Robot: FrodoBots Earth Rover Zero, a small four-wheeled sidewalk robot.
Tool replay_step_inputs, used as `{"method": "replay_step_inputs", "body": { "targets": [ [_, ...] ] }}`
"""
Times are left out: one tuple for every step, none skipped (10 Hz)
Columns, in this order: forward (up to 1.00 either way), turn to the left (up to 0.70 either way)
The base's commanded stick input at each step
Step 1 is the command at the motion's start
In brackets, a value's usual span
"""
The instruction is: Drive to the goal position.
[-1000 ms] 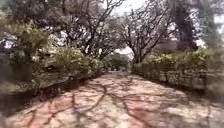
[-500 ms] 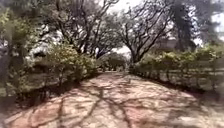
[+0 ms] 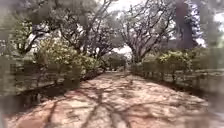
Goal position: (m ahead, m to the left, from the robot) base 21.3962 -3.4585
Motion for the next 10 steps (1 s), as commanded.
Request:
{"method": "replay_step_inputs", "body": {
  "targets": [
    [0.70, 0.00],
    [0.70, -0.08],
    [0.70, -0.35],
    [0.70, -0.35],
    [0.70, -0.35],
    [0.70, -0.35],
    [0.70, -0.30],
    [0.70, -0.09],
    [0.70, 0.00],
    [0.70, 0.00]
  ]
}}
